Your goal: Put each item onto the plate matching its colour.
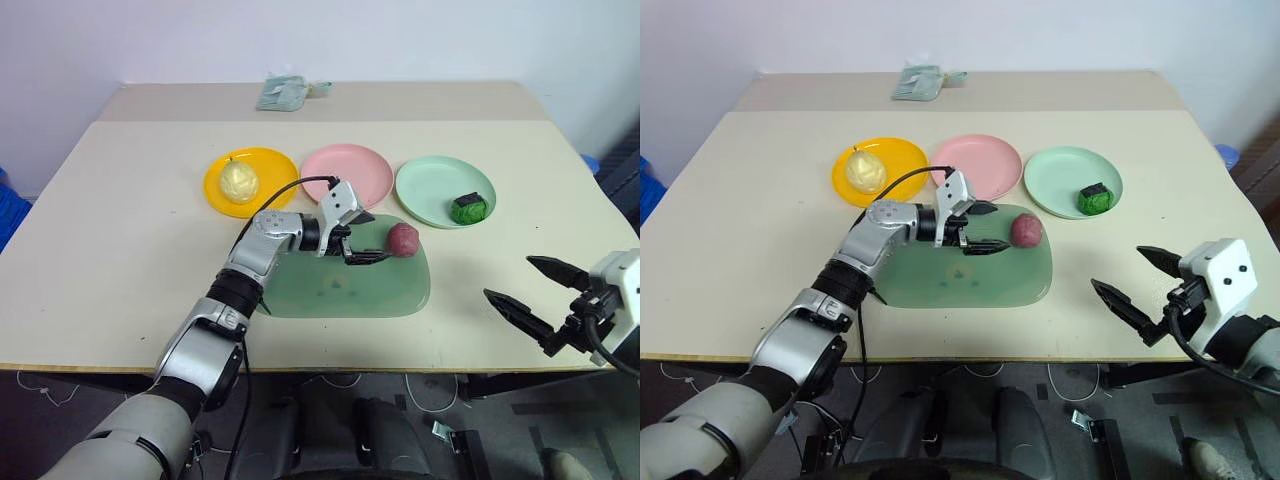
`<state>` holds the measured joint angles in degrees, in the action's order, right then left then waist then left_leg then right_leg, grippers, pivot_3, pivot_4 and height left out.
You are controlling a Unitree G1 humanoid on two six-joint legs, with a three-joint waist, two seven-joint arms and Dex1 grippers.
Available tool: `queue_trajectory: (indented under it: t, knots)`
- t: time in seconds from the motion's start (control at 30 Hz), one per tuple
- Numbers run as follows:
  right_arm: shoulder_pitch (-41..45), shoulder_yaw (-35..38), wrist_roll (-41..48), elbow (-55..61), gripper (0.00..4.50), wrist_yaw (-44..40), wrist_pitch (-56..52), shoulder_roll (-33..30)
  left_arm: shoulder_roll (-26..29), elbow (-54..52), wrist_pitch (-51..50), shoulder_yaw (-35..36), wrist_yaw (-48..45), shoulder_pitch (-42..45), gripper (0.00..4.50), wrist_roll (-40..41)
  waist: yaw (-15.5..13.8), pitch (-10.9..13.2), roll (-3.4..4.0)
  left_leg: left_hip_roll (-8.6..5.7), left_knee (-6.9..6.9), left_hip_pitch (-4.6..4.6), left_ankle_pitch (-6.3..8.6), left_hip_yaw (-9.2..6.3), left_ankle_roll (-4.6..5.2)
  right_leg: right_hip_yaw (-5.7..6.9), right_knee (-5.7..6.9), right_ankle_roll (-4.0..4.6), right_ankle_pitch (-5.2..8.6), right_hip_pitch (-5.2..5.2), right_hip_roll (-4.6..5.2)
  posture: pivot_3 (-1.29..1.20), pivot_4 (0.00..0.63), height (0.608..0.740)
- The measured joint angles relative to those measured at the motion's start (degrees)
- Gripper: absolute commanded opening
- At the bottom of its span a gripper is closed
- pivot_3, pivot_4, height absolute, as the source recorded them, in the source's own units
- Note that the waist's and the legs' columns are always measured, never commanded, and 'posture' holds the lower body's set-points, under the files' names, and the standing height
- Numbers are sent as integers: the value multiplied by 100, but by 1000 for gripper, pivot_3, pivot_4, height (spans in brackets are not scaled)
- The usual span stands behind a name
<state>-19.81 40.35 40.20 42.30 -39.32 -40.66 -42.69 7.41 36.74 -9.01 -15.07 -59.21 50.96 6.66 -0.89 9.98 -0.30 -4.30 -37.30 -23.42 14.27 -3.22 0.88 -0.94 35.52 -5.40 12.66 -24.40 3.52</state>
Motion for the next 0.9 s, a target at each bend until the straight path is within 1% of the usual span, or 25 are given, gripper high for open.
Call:
queue_trajectory:
  t: [0.23,0.37,0.47,0.63,0.77,0.9]
  knots:
    - [441,-414,100,28,4455,184,-16,-100,-203,318,216,-3,12,110,4500,-158,-3,1,-2,0,-3,0,0,0,1,1,1,0,0,0,0,0,150,740]
    - [539,-607,113,33,4455,299,-27,-110,-263,511,334,13,46,185,4500,-228,-3,1,-2,0,-4,0,0,0,1,1,1,-1,-1,1,0,0,150,740]
    - [611,-637,123,68,4500,366,-30,-118,-334,644,383,14,67,215,3623,-248,-4,1,-3,0,-4,-1,0,0,2,2,1,-1,-1,1,0,0,150,740]
    - [618,-670,152,138,4500,411,-32,-122,-417,821,493,38,115,340,1063,-268,-5,2,-3,0,-5,-1,1,0,2,2,1,-2,-1,2,-1,0,150,740]
    - [640,-701,149,135,4500,408,-25,-130,-458,949,597,43,189,349,1063,-277,-1,2,-3,0,-5,0,1,0,2,2,2,-2,-1,2,-2,0,150,740]
    - [849,-907,146,126,4500,437,-22,-132,-408,936,602,93,214,343,1063,-272,12,2,-3,0,-5,0,1,0,2,2,3,-2,-1,2,-2,0,150,740]
